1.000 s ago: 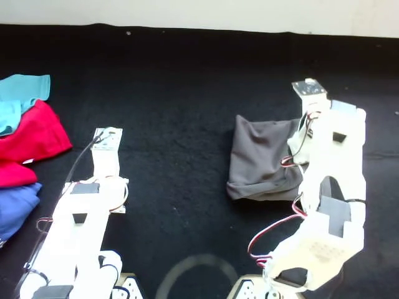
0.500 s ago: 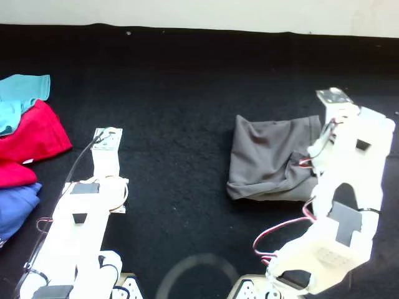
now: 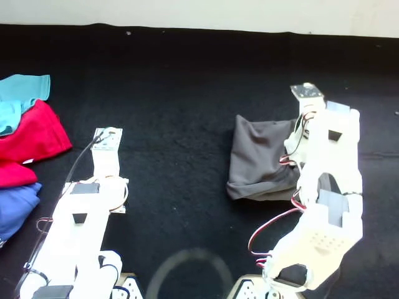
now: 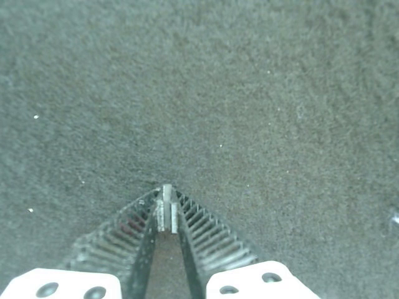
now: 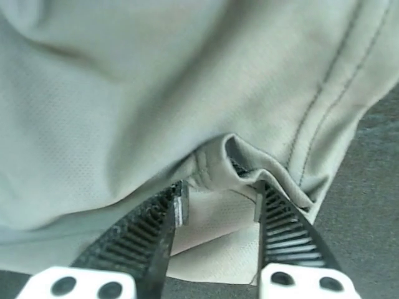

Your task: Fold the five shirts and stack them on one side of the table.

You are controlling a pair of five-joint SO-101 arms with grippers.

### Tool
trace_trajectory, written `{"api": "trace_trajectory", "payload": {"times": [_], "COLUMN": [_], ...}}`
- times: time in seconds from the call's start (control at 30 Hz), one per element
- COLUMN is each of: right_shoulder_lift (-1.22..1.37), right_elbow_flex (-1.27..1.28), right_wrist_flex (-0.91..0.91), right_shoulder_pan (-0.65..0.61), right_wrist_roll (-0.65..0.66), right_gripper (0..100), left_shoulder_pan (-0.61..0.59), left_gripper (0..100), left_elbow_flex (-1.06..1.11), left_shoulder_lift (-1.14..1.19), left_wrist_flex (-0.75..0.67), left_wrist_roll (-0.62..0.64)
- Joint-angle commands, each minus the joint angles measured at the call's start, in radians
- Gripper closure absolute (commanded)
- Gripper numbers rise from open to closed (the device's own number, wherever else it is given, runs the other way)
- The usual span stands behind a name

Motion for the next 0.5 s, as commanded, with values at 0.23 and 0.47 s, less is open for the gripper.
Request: {"api": "trace_trajectory", "payload": {"times": [0.23, 0.47], "right_shoulder_lift": [-0.012, -0.125], "right_elbow_flex": [-0.044, -0.031], "right_wrist_flex": [-0.022, 0.001], "right_shoulder_pan": [0.061, 0.168], "right_wrist_roll": [-0.017, -0.011], "right_gripper": [99.4, 99.3], "left_shoulder_pan": [0.008, 0.008], "left_gripper": [99, 99], "left_elbow_flex": [-0.002, -0.002], "left_shoulder_lift": [-0.016, -0.016], "left_wrist_flex": [-0.017, -0.017], "left_wrist_roll": [-0.005, -0.005]}}
